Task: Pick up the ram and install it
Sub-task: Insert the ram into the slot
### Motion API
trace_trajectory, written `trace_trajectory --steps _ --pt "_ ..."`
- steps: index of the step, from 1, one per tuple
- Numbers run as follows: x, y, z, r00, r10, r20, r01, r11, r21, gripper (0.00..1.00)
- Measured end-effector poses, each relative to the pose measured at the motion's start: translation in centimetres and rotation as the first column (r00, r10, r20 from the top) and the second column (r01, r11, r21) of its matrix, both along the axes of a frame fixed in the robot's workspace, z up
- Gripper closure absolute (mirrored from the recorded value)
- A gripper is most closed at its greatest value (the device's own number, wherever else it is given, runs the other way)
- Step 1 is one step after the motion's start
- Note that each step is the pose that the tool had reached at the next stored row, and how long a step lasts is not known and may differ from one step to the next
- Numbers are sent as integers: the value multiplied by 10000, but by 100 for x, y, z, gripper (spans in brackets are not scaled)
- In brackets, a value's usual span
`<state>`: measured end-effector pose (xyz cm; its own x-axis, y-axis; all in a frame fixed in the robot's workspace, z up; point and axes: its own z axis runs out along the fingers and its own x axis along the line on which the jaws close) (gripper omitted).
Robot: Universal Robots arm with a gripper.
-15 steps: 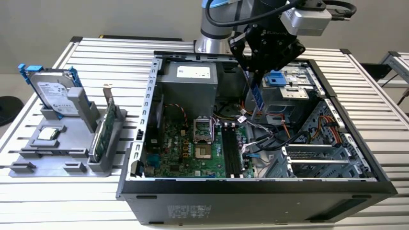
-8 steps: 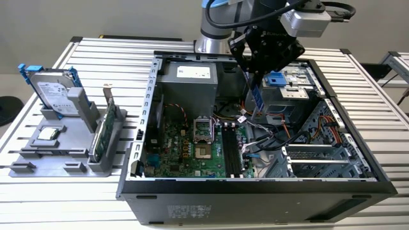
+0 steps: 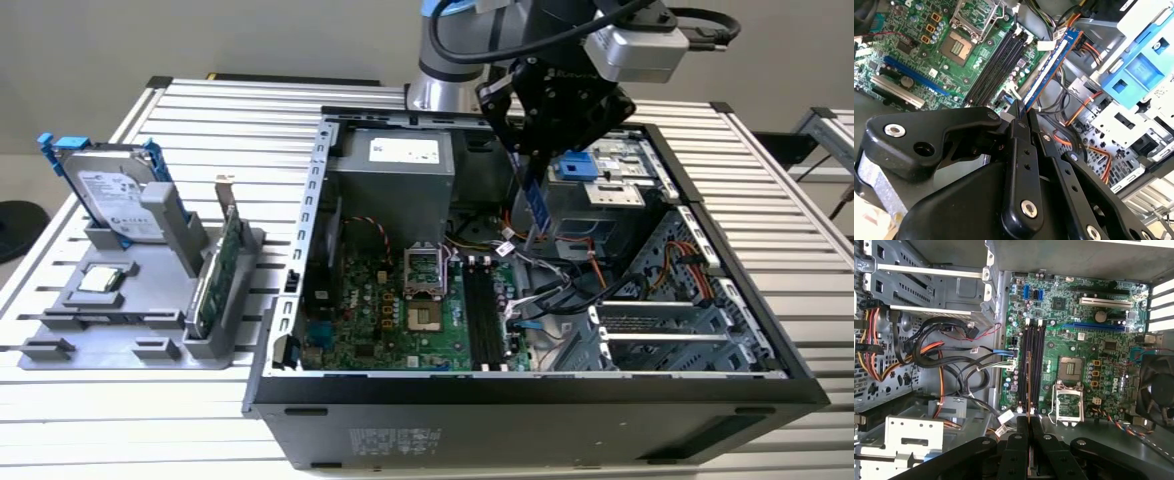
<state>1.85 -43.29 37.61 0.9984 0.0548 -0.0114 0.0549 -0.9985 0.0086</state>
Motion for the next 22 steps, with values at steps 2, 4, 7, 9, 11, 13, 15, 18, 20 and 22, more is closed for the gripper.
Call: trace_trajectory --steps 2,4,7,9,11,13,15,18,20,22 --pt "0 0 -13 10000 -4 0 4 10000 1 100" --pt "1 0 -28 10000 -22 0 22 10000 0 100" --pt "2 0 -51 10000 -45 0 45 10000 1 100" --pt "4 0 -63 10000 -49 0 49 10000 0 100" --pt "6 0 -73 10000 -52 0 52 10000 -1 100" --pt "8 0 -82 10000 -54 -1 54 10000 -4 100" --pt "10 0 -91 10000 -55 0 55 10000 -5 100" --pt "13 0 -105 10000 -56 0 56 10000 -7 100" --pt "15 0 -114 10000 -57 0 57 10000 -6 100" --pt "17 0 -123 10000 -58 0 58 10000 -6 100"
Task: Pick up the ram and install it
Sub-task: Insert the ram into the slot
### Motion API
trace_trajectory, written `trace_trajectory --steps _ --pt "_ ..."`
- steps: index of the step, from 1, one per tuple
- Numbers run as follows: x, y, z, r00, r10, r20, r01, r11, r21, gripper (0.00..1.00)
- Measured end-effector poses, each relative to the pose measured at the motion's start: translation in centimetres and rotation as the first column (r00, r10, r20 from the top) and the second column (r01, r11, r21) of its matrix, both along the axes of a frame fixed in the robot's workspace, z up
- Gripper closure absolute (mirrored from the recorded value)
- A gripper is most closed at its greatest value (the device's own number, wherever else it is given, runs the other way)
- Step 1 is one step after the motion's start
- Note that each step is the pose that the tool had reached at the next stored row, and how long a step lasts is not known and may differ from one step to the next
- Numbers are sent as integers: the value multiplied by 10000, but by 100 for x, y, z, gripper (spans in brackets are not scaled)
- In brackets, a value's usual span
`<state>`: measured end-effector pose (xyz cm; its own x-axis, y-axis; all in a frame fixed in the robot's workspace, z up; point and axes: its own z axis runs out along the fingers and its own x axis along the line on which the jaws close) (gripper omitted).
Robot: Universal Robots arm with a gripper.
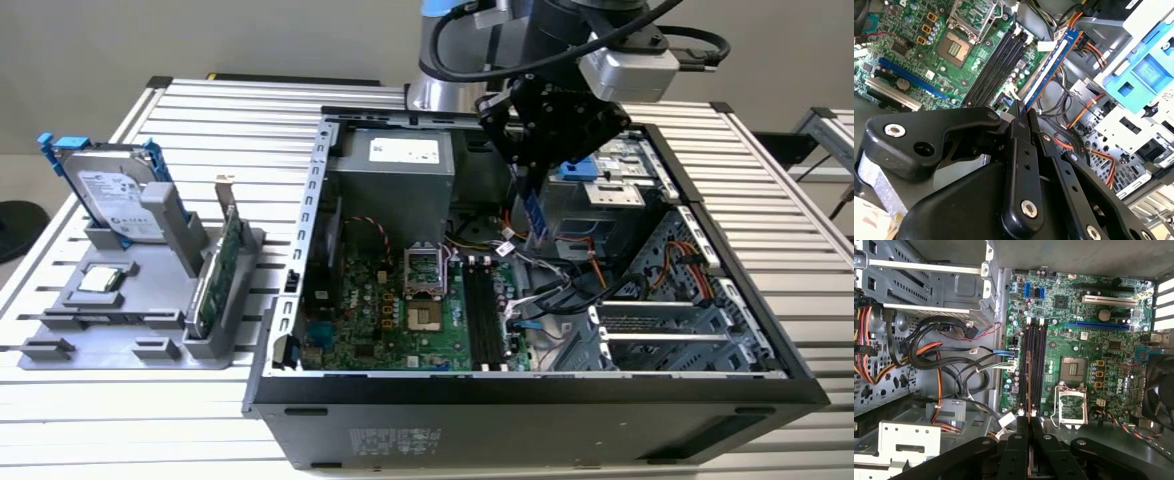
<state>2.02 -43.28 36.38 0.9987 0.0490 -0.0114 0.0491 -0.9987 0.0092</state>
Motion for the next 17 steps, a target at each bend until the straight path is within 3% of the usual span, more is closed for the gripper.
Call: trace_trajectory --steps 17 --pt "13 0 -74 10000 -3 0 3 10000 0 100"
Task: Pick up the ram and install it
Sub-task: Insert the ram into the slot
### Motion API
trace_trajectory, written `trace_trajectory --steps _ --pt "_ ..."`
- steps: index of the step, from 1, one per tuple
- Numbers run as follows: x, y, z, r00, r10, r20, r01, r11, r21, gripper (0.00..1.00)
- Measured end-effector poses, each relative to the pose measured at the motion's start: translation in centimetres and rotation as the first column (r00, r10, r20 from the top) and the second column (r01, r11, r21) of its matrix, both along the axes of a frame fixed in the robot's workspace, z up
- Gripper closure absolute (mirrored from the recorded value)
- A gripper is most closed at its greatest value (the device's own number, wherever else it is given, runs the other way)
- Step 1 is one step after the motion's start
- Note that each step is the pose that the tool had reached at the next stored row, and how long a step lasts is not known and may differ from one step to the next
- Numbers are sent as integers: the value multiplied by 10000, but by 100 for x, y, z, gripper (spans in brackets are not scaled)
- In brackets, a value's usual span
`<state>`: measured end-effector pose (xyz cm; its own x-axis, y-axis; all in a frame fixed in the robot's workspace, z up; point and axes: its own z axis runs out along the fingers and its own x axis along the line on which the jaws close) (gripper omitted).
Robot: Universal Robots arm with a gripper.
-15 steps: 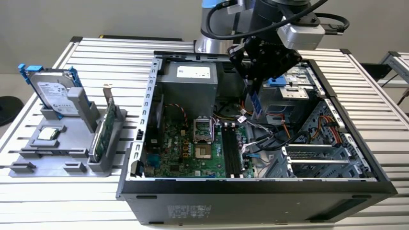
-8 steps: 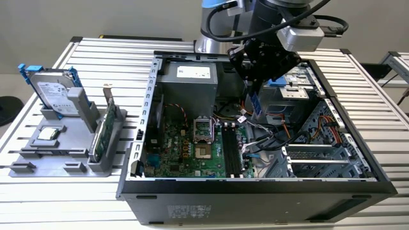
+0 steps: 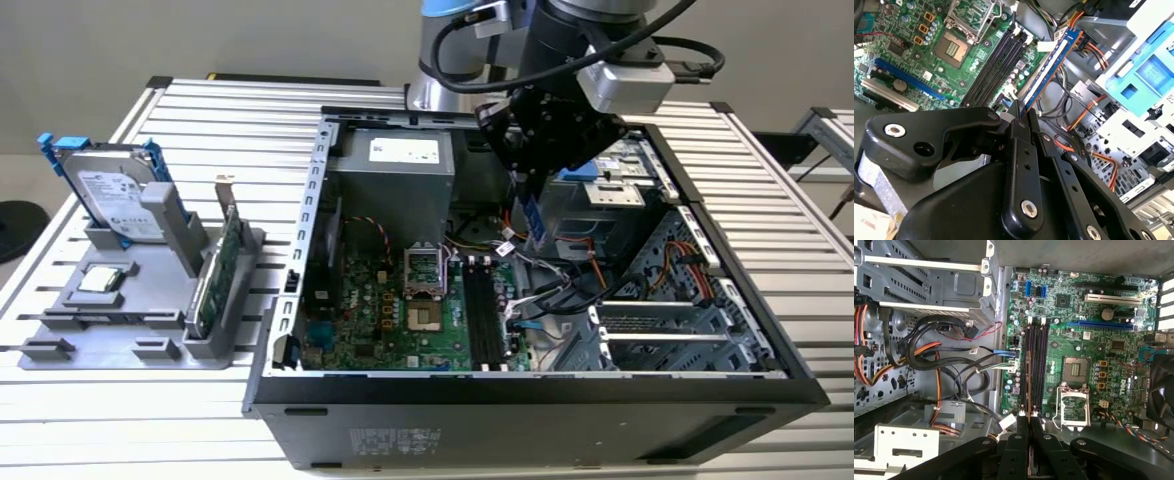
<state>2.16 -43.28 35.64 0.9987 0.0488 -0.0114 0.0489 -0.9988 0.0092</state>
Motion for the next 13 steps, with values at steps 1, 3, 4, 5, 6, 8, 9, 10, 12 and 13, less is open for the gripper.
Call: trace_trajectory --steps 1,3,4,5,6,8,9,10,12,13 --pt "1 0 -4 10000 0 0 0 10000 0 100" --pt "3 0 -12 10000 0 0 0 10000 -1 100" --pt "4 0 -17 10000 0 0 0 10000 0 100" --pt "5 0 -21 10000 0 0 0 10000 0 100" --pt "6 0 -25 10000 -1 0 1 10000 0 100" --pt "8 0 -33 10000 0 0 0 10000 -1 100" --pt "9 0 -37 10000 0 0 0 10000 -1 100" --pt "10 0 -41 10000 0 0 0 10000 -1 100" --pt "11 0 -49 10000 -1 0 1 10000 0 100" --pt "12 0 -53 10000 -1 0 1 10000 -1 100"
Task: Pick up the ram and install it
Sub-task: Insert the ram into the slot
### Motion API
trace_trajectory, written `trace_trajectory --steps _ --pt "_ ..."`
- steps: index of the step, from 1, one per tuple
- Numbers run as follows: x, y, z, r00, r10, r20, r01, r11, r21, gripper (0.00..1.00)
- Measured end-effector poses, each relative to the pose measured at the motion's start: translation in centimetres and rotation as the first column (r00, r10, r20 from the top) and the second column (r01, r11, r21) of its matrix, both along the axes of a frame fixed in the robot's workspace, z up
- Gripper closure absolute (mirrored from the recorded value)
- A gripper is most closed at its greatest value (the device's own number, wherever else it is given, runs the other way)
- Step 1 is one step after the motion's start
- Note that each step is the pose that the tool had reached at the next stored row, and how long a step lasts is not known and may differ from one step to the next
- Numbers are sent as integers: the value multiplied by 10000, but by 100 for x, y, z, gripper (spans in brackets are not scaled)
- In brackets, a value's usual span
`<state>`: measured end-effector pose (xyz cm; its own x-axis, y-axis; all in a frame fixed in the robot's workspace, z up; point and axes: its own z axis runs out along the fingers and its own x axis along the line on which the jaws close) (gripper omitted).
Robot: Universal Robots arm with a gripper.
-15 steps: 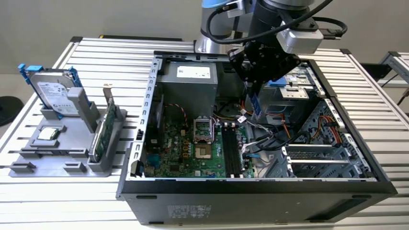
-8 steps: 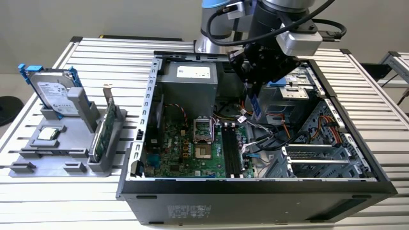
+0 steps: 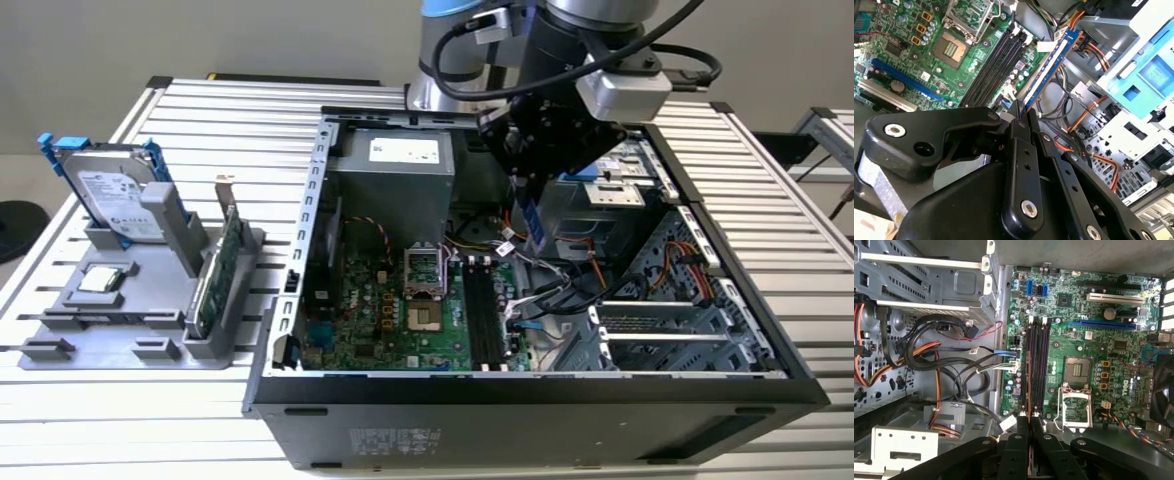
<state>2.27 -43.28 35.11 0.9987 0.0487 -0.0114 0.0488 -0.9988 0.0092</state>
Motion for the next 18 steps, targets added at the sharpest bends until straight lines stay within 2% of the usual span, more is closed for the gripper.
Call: trace_trajectory --steps 18 --pt "10 0 -67 10000 0 0 0 10000 0 100"
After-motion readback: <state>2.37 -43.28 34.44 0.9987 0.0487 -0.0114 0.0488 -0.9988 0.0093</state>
